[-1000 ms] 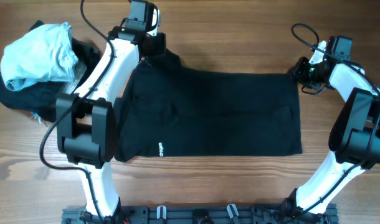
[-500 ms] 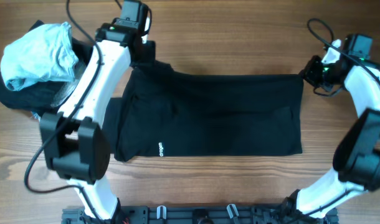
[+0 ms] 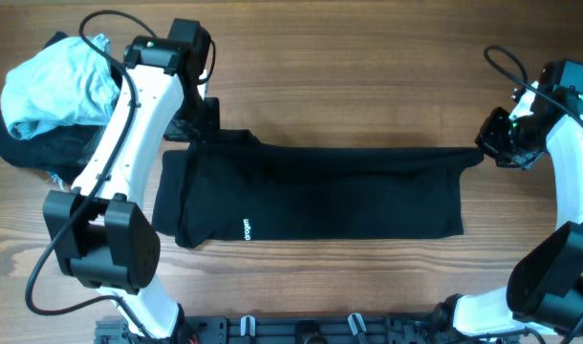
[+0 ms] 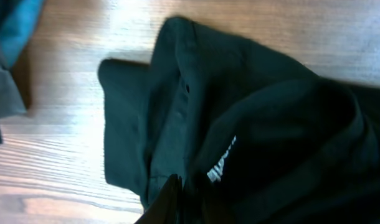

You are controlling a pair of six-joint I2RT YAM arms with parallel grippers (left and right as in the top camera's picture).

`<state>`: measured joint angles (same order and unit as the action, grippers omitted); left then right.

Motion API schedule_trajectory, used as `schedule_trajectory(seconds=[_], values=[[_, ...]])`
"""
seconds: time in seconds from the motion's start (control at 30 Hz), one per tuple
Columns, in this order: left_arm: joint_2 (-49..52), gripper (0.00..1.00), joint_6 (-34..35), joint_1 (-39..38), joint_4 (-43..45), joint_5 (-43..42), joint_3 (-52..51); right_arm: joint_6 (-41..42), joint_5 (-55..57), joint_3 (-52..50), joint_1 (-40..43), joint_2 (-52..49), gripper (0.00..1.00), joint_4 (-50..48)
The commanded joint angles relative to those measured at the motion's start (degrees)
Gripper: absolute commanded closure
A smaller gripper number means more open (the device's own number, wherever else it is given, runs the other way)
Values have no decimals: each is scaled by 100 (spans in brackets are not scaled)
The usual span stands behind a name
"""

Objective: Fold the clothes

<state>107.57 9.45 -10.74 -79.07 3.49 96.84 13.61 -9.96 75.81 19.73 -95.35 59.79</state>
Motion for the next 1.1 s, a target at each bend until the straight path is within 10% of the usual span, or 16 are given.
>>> schedule_trajectory(seconds=[0.0,0.67,0.73,0.77,0.8,0.83,1.07], values=[[-90,96,68,37,-13,-175,-380,26,278,44,28,4,96,118],[-90,96,758,44,514,-153,-2087,31,291,-1331,28,-2,95,-59],[-90,96,776,42,444,-177,-2087,-15,293,-1331,28,-2,76,-92],[-90,83,776,42,382,-229,-2087,-15,297,-1331,28,-2,62,-114],[-90,46,776,44,315,-313,-2087,-20,302,-1331,28,-2,44,-129],[-90,37,774,44,267,-380,-2087,-17,321,-1331,28,-2,38,-186],[-98,27,750,44,-26,-389,-1980,-17,225,-1331,28,-2,28,-632]])
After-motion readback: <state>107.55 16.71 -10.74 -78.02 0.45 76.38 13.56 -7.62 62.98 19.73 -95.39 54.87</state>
